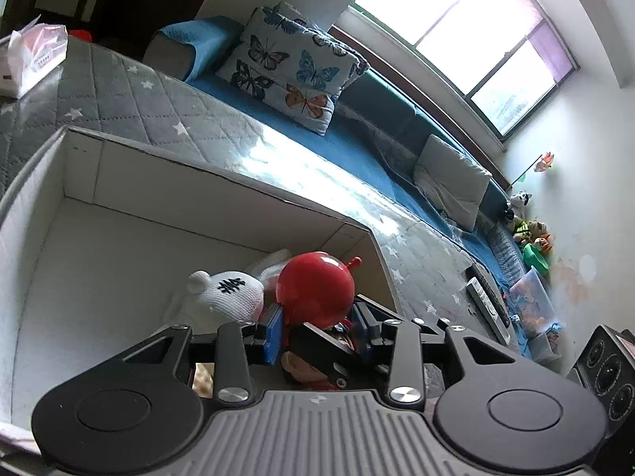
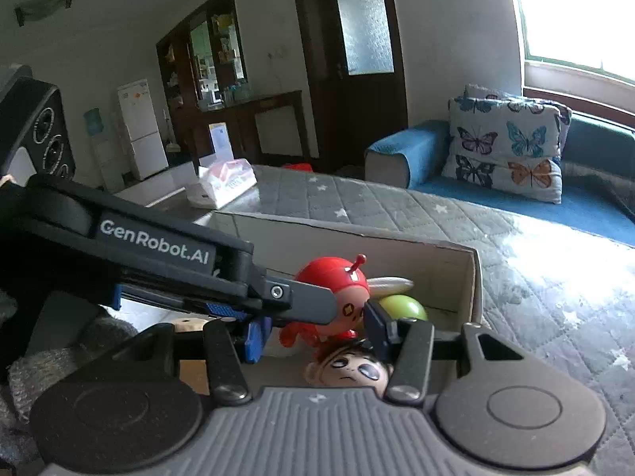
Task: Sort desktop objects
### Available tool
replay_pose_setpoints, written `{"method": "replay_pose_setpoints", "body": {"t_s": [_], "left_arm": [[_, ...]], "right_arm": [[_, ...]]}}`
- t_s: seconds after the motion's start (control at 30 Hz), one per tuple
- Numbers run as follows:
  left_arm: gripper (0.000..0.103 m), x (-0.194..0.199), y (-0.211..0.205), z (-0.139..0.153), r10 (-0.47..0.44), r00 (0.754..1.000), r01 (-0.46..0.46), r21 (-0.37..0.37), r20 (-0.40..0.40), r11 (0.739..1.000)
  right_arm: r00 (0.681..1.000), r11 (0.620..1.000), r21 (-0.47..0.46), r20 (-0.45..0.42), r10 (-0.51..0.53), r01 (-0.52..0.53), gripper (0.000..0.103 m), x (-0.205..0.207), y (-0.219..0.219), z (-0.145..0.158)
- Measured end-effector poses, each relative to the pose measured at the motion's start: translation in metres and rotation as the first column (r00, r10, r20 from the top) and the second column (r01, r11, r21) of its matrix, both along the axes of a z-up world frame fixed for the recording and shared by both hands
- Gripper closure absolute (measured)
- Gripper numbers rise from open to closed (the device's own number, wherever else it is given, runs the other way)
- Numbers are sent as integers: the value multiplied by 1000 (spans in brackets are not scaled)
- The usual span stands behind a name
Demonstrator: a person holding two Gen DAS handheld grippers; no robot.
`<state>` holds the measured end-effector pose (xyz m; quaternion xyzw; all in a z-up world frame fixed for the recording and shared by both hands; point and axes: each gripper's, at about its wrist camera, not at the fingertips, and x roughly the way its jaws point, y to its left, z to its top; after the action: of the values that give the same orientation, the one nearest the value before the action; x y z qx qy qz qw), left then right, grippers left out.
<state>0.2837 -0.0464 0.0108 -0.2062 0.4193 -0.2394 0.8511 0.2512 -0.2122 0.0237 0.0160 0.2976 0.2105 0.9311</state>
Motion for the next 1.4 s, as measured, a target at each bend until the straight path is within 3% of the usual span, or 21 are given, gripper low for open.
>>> {"method": "replay_pose_setpoints", "body": {"t_s": [0.4,0.77,1.0,1.4], "left_arm": [[63,-7,6,1,14,1000,-14,3,2,1000],[63,-54,15,23,29,995,-36,66,99,997],[63,-93,22,31,37,985,-58,121,168,991],[63,-146,23,18,32,983,-74,229,180,971]], "right_arm": [[1000,1000,-15,1,-17,17,49,-10,-6,-5],[998,999,-28,37,-40,41,26,-49,-11,11],[996,998,-12,62,-64,65,20,-86,-13,18],[992,994,0,67,-106,106,4,-140,-13,12]]}}
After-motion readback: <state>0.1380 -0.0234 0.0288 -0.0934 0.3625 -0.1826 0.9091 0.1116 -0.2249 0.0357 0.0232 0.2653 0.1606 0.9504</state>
